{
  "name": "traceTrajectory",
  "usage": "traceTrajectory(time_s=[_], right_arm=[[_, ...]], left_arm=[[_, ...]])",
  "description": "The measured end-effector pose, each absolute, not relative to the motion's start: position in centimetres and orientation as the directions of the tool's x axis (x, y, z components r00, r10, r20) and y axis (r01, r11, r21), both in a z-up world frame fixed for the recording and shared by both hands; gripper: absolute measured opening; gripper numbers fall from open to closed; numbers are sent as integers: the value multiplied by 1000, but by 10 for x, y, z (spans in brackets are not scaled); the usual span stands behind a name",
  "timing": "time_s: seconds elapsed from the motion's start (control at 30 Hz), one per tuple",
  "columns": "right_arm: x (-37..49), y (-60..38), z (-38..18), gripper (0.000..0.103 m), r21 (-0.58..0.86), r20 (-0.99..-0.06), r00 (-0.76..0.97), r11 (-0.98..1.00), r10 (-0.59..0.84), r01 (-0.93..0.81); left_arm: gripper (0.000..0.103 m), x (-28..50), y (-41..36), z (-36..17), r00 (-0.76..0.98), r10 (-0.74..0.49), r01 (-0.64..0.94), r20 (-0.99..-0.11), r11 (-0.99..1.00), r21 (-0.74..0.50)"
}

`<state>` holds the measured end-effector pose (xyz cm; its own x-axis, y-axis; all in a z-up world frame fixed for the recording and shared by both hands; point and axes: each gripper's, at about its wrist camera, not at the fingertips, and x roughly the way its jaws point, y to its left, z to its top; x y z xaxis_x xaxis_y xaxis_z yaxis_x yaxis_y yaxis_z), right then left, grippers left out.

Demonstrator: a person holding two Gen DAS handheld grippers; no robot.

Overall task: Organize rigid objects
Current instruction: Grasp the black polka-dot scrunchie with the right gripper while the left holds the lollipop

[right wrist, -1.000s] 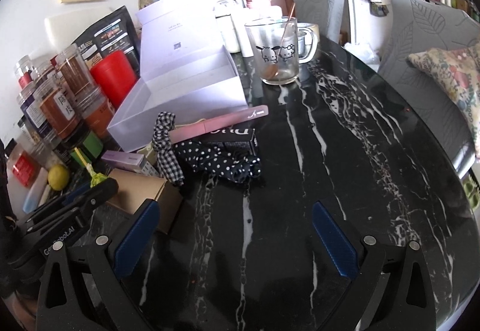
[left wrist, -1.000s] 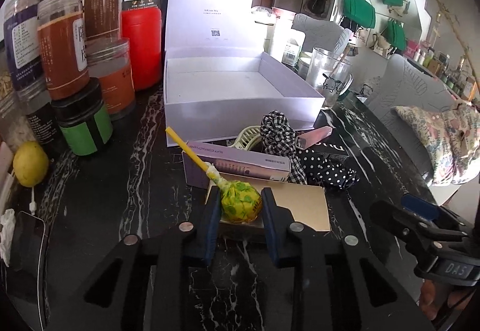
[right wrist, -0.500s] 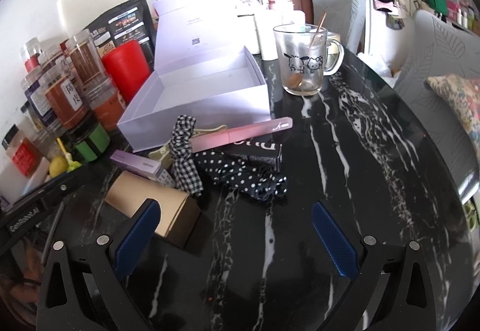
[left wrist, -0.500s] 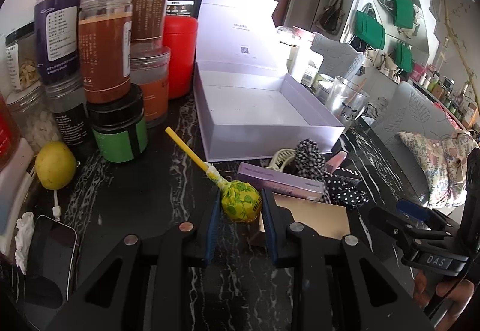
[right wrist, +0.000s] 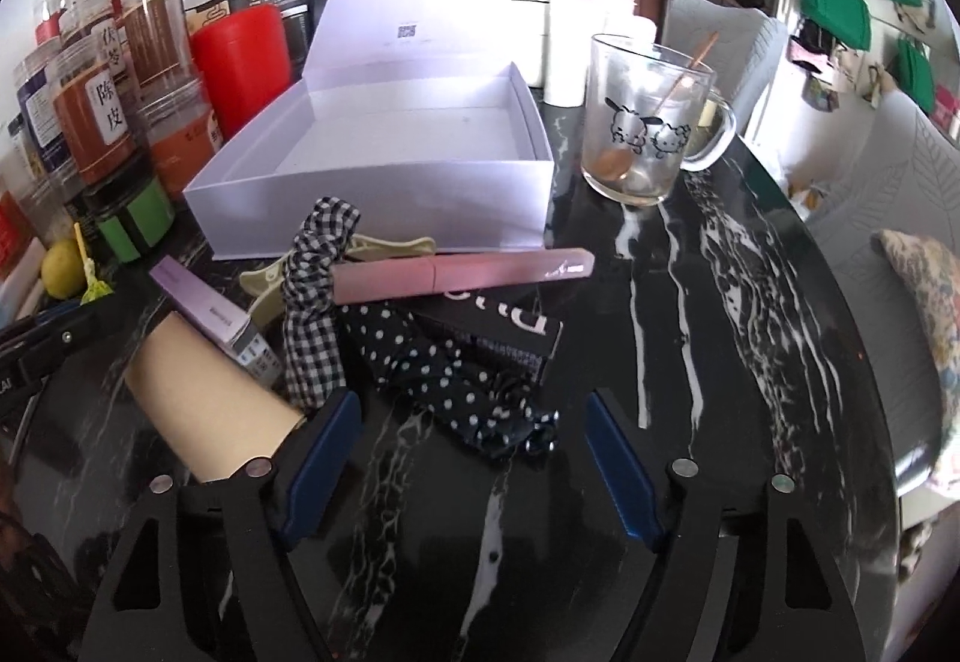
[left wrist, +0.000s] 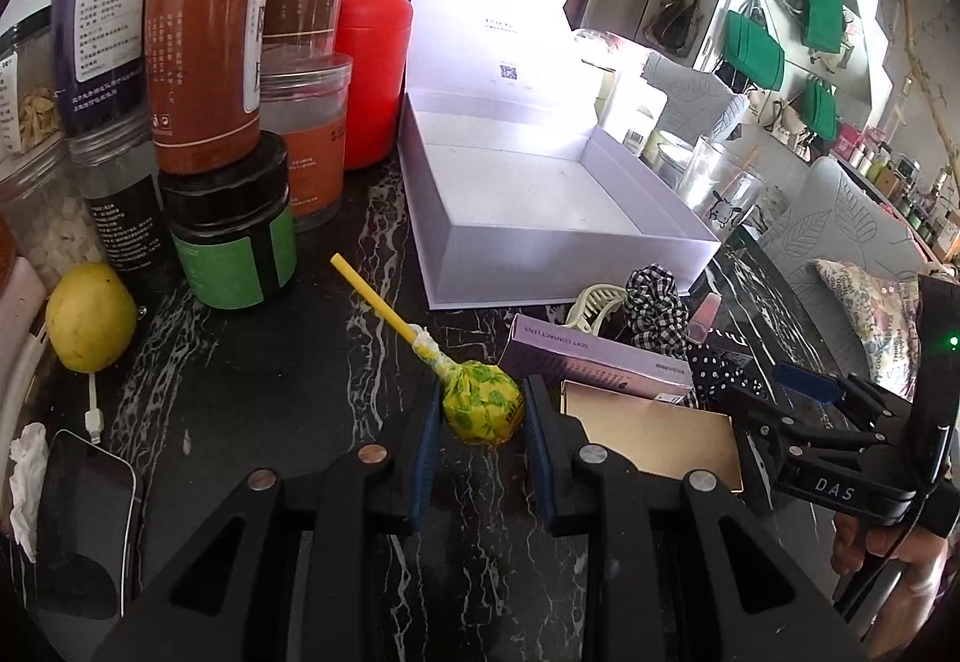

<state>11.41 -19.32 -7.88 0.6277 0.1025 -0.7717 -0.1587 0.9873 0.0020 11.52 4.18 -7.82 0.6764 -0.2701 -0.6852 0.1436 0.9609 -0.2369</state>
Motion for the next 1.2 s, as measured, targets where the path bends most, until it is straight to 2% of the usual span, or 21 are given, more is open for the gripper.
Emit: traceTrajectory(time_s=[0.13,0.3,0.37,0.4,0.57,0.93,1.0,1.03,1.07,1.2], right_arm=[[121,-191,-84,75,43,-788,595,978,158,-203],[119,-187,-90,53,7,-810,573,979,125,-204],[115,-189,-90,36,-4,-807,579,980,114,-199],[112,-191,-90,24,-1,-806,581,981,114,-194],[95,-200,-85,13,28,-797,584,976,152,-216],[50,-212,-81,15,63,-815,555,977,169,-205],[49,-211,-81,34,52,-818,554,979,154,-195],[50,-211,-82,53,46,-818,557,982,143,-185],[52,-210,-84,63,46,-817,560,984,137,-174],[63,-208,-92,63,75,-825,543,983,157,-170]], left_arm=[[26,118,43,-79,672,-275,143,-687,959,-244],[26,118,42,-79,670,-276,143,-690,959,-245],[26,116,41,-79,668,-278,146,-690,958,-245],[26,116,40,-79,668,-279,147,-690,958,-245],[26,112,37,-74,675,-285,159,-681,957,-242],[26,105,26,-63,678,-311,200,-666,950,-240],[26,105,24,-62,678,-316,206,-664,949,-241],[26,105,23,-62,678,-316,208,-664,948,-240],[26,105,23,-62,678,-316,209,-664,948,-238],[26,104,24,-61,681,-306,201,-666,952,-232]])
